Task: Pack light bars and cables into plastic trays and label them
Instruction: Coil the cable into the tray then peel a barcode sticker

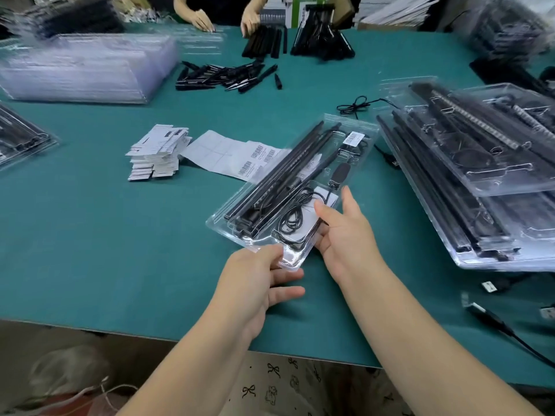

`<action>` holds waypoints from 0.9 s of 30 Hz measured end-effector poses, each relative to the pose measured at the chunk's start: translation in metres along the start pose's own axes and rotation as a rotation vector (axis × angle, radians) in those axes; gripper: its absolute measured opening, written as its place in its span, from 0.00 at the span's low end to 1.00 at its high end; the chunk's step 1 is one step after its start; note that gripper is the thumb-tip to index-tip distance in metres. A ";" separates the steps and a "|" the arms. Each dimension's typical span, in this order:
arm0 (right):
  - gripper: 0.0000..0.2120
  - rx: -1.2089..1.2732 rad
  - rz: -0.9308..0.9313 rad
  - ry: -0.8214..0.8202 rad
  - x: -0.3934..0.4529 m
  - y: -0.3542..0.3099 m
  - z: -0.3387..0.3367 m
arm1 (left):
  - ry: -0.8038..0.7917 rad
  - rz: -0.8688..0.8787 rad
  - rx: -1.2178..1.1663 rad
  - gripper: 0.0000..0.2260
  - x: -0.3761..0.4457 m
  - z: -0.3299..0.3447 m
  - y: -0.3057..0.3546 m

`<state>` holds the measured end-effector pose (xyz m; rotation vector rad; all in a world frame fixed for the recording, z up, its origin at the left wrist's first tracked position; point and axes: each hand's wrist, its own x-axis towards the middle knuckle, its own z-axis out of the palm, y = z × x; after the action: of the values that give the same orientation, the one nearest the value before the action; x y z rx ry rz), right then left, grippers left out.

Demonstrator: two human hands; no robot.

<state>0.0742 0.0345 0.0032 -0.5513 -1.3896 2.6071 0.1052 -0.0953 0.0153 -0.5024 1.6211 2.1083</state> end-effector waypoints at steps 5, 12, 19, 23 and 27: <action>0.12 -0.039 -0.001 0.027 -0.003 0.000 0.001 | 0.061 0.037 0.001 0.02 0.001 0.006 0.003; 0.09 -0.124 0.045 -0.005 -0.011 -0.001 0.006 | 0.088 0.029 -0.037 0.03 0.002 0.013 0.003; 0.11 -0.129 0.110 0.050 -0.010 -0.019 -0.003 | -0.317 -0.022 0.381 0.11 0.003 -0.011 0.018; 0.11 -0.115 0.109 0.021 -0.015 -0.025 -0.015 | -0.342 0.122 1.204 0.04 0.025 -0.049 0.065; 0.13 -0.116 0.103 -0.074 -0.021 -0.030 -0.027 | 0.439 0.567 1.238 0.12 0.076 -0.058 0.099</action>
<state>0.1029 0.0666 0.0195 -0.5603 -1.5839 2.6651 -0.0113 -0.1646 0.0412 -0.0501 3.1271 0.8492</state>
